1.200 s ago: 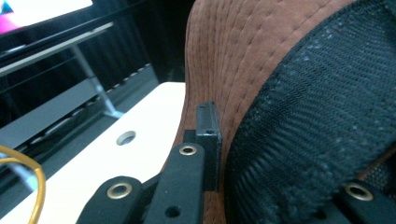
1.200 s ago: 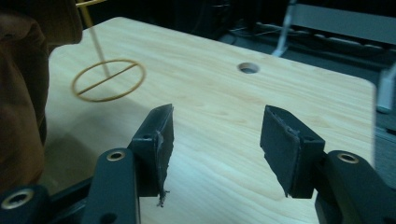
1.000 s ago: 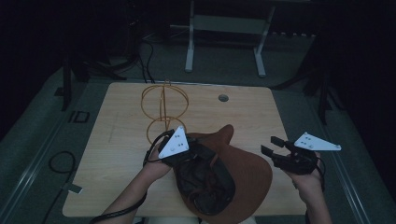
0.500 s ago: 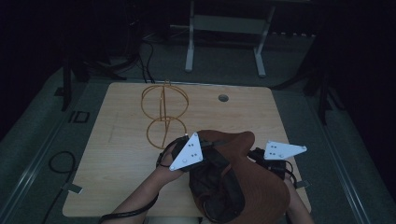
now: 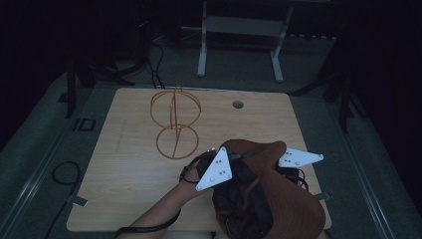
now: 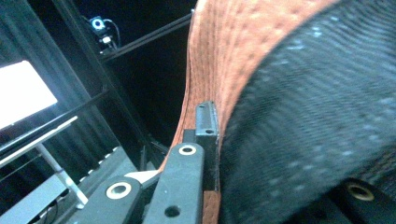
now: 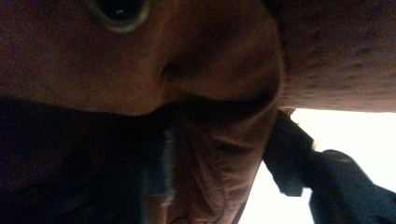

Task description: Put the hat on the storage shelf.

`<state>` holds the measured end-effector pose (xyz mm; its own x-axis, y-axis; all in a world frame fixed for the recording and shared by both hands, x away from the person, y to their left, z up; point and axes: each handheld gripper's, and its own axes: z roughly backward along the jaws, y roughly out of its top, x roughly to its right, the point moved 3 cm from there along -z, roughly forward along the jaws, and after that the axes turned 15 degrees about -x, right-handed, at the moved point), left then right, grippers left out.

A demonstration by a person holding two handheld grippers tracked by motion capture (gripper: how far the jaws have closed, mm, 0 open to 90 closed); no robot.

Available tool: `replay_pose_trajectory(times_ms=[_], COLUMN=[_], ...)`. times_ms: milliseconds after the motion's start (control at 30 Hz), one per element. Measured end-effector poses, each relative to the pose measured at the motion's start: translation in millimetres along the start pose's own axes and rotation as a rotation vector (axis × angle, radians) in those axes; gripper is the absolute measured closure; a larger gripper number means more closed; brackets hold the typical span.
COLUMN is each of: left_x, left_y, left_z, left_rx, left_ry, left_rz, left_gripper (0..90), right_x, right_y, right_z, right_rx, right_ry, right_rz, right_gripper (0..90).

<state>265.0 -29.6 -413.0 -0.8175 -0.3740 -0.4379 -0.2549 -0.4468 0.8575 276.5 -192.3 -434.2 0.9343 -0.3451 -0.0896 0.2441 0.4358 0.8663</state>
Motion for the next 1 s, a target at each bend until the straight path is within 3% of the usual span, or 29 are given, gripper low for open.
replay_pose_trajectory(times_ms=[100,133,167,200,233,300,367,500,733,800,833,900,1000], left_x=[-0.1,-0.1,-0.1,-0.3,-0.7,-1.2,-2.8,-10.5,-22.3,-26.0,-26.9,-28.3,-32.6], left_y=[0.9,0.2,0.2,-0.6,-0.8,-0.8,-0.4,2.5,0.4,-1.9,-3.3,-7.7,-20.1], left_z=[-0.4,-0.6,-0.6,-0.7,-0.4,-0.2,0.6,2.9,12.6,16.6,18.4,22.0,27.9], left_rx=[-0.005,-0.007,-0.007,-0.014,-0.015,-0.018,-0.014,-0.034,-0.054,-0.056,-0.063,-0.081,-0.111], left_ry=[-0.005,-0.017,-0.017,-0.034,-0.032,-0.030,-0.033,0.000,0.016,0.019,0.026,0.031,0.045], left_rz=[-0.001,-0.001,-0.001,-0.005,-0.008,-0.009,-0.006,0.033,0.097,0.119,0.124,0.134,0.162], left_gripper=[86.8,86.8,86.7,86.6,86.4,85.7,85.1,63.4,46.7,46.4,44.6,44.6,44.6], right_x=[0.1,-0.3,-0.3,0.3,0.4,0.2,-0.4,-0.1,7.5,8.5,11.1,14.6,19.6], right_y=[-1.0,-1.5,-1.5,-1.6,-1.7,-1.6,-1.2,1.9,5.2,5.9,8.1,10.4,12.8], right_z=[-1.2,-1.9,-1.9,-2.4,-2.4,-1.9,-1.7,0.5,8.2,10.5,14.8,20.4,27.5], right_rx=[0.000,-0.007,-0.007,-0.013,-0.017,-0.018,-0.016,-0.011,0.008,0.017,0.023,0.039,0.059], right_ry=[0.027,0.051,0.051,0.064,0.075,0.063,0.060,0.030,-0.002,-0.003,-0.036,-0.052,-0.058], right_rz=[0.003,0.004,0.004,0.007,0.009,0.008,0.007,0.014,-0.002,-0.006,-0.005,-0.010,-0.022], right_gripper=[58.4,66.6,66.6,77.1,81.2,85.9,86.8,87.8,87.8,87.8,87.8,87.8,87.8])
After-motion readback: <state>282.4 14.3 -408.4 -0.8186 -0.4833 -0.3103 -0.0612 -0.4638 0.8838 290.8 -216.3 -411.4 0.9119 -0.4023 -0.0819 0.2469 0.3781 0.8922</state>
